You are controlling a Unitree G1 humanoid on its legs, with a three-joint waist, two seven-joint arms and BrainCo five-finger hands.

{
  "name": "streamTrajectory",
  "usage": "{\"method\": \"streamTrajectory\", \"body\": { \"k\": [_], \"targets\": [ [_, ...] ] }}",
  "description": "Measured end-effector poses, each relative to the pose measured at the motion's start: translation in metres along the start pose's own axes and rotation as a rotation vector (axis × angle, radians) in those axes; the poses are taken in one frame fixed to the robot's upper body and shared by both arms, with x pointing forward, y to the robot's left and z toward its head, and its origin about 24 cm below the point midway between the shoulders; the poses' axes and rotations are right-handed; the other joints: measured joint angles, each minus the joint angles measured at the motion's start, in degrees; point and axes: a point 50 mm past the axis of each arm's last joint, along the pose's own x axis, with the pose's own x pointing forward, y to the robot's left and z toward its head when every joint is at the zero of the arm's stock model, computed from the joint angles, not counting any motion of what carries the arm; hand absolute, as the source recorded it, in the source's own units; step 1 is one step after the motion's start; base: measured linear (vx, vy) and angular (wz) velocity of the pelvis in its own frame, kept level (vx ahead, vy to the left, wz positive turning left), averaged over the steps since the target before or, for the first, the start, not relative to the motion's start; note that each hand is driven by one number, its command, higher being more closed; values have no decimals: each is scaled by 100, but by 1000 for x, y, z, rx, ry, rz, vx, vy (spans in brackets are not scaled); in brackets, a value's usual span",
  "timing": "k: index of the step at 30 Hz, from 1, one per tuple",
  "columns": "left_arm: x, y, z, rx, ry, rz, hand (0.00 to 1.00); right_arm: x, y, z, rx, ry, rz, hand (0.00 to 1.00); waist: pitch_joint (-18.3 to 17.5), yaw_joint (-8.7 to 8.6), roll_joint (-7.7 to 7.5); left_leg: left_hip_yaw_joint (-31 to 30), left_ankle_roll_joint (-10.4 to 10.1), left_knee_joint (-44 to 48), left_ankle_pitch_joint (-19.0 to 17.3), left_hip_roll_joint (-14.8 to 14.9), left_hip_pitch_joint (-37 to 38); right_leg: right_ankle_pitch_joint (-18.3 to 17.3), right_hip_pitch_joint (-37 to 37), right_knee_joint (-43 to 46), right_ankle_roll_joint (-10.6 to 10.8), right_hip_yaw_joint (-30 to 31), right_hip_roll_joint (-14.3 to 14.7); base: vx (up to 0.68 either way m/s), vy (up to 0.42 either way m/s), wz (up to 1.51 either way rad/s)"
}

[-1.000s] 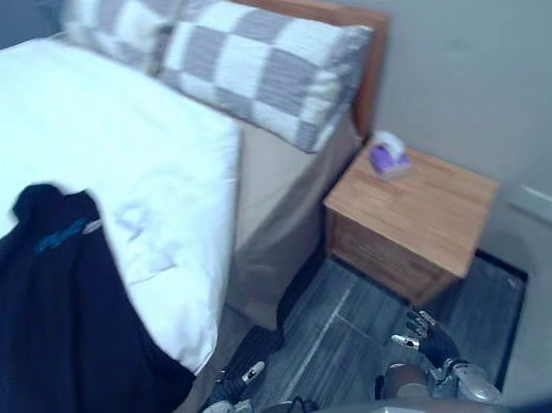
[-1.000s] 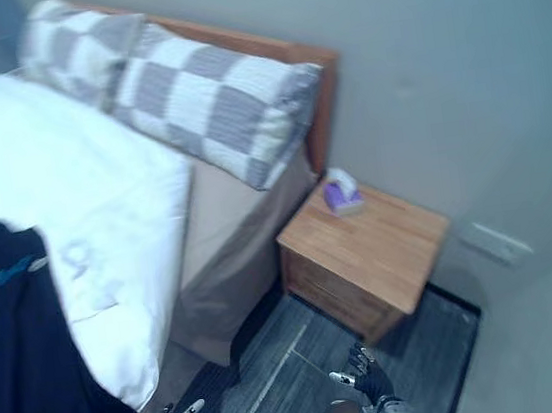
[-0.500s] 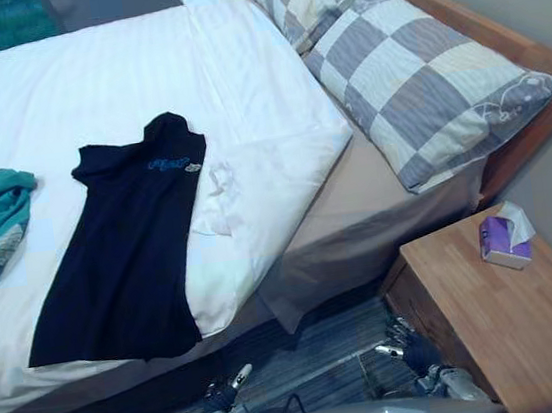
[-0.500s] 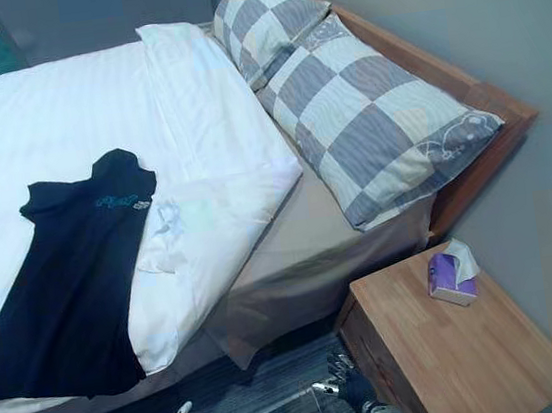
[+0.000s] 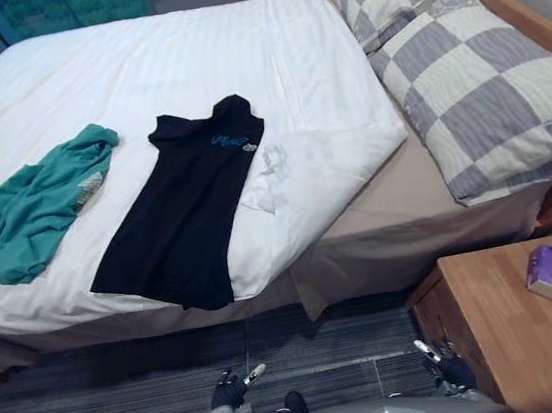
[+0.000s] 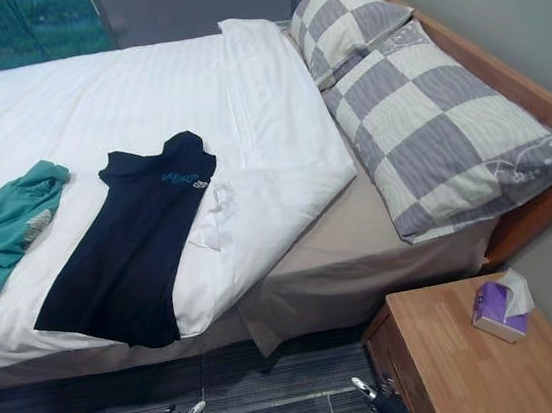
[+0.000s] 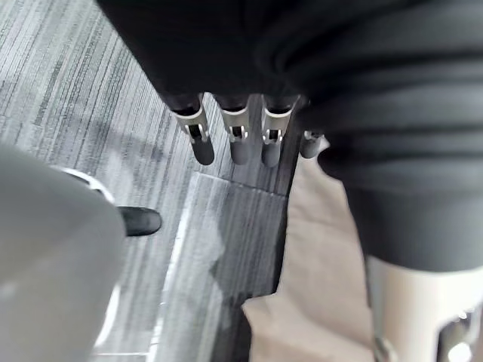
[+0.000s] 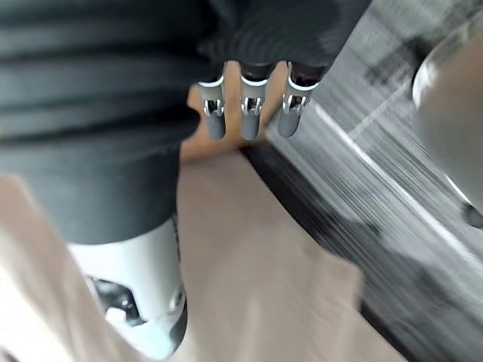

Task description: Tidy the bed and pick cloth on bed and put in laundry

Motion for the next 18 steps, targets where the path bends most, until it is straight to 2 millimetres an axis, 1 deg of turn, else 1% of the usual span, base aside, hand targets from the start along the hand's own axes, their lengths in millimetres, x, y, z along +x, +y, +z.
{"method": "streamTrajectory", "body": {
  "k": [1, 2, 3, 5, 6, 7, 8, 9, 10, 11, 12, 13, 14, 15, 16, 17, 18],
  "targets": [
    [1, 1, 3, 6, -5, -1, 0, 1, -4, 8, 24, -44, -39, 0, 23, -6, -38, 31, 24, -1, 8, -28, -25, -80, -4, -44, -62, 65, -5, -212, 4, 3],
    [1, 1, 3, 8, -4, 0, 0, 2, -8, 16, 31, -83, -66, 0, 25, -5, -13, 35, -4, -1, 24, -7, -35, -58, -22, -46, -32, 77, 14, -258, 20, -12],
    [0, 3, 2, 11, -4, 3, 0, 4, -20, 47, 25, -219, -137, 0, 24, 11, 2, 164, -17, -2, -20, 38, -52, -61, -73, -53, -13, 127, 46, -258, 30, -13],
    [-1, 5, 0, 15, 4, 4, 0, 5, -23, 77, 23, -336, -156, 0, -9, -19, 47, 271, -96, -3, -107, 38, -82, -61, -120, -73, -4, 162, 40, -200, 77, -10],
    [-2, 9, -2, 19, 9, 11, 0, 4, -19, 109, 7, -465, -142, 0, -84, -89, -31, 423, -308, 41, -458, -53, -154, -33, -199, -226, 55, 215, -67, -81, 98, -8],
    [-3, 15, -2, 26, 3, 22, 0, -2, -13, 141, -41, -590, -114, 0, -124, -84, -106, 662, -59, 286, -393, -62, -218, -11, -266, -314, 108, 306, -149, -27, 87, -8],
    [-5, 19, -6, 52, 11, 30, 0, -9, -7, 164, -93, -682, -81, 0, -165, -88, -21, 710, -94, 425, -424, 22, -232, 4, -286, -349, 133, 330, -75, 72, 16, -9],
    [-7, 22, -11, 63, 25, 36, 0, -14, -5, 178, -133, -739, -62, 0, -247, -99, 118, 695, -140, 371, -458, 150, -220, 12, -315, -337, 139, 327, 38, 104, 43, 4],
    [-12, 33, -22, 74, 60, 62, 0, -20, 6, 193, -183, -802, -28, 0, -326, -122, 2, 711, -4, 171, -342, 123, -153, 25, -363, -273, 149, 407, 44, 114, 74, 3],
    [-18, 44, -33, 83, 89, 86, 0, -27, 18, 204, -226, -857, 10, 0, -409, -113, -15, 734, -2, 18, -311, 69, -113, 65, -402, -265, 172, 530, 42, 123, 81, 1],
    [-19, 48, -36, 87, 98, 94, 0, -30, 25, 209, -253, -882, 32, 0, -435, -113, -98, 743, 0, 16, -313, 52, -120, 82, -408, -260, 199, 560, 41, 125, 67, -3],
    [-25, 55, -45, 96, 124, 108, 0, -36, 40, 216, -320, -920, 80, 0, -460, -95, -233, 743, 7, 17, -318, 6, -117, 98, -407, -254, 216, 585, 10, 193, 65, 3],
    [-29, 58, -53, 110, 145, 110, 0, -40, 55, 224, -368, -955, 131, 0, -497, -91, -307, 730, 42, 18, -340, -46, -115, 111, -400, -230, 198, 583, -31, 159, 50, 4],
    [-29, 59, -54, 113, 147, 108, 0, -42, 63, 228, -395, -975, 157, 0, -502, -90, -316, 729, 63, 19, -352, -73, -111, 129, -399, -223, 169, 584, -54, 197, 71, 5],
    [-31, 59, -57, 125, 155, 96, 0, -44, 81, 239, -459, -1006, 215, 0, -499, -75, -302, 715, 109, 21, -348, -140, -86, 138, -396, -219, 154, 586, -118, 143, 51, 4],
    [-29, 58, -54, 128, 146, 86, 0, -44, 100, 248, -532, -1028, 271, 0, -486, -44, -249, 704, 176, 39, -333, -200, -53, 138, -373, -212, 147, 583, -171, 176, 62, 7],
    [-28, 57, -52, 129, 139, 80, 0, -44, 109, 252, -566, -1037, 296, 0, -493, -37, -240, 687, 197, 45, -332, -227, -41, 138, -353, -212, 141, 583, -190, 150, 42, 17]
  ]
}}
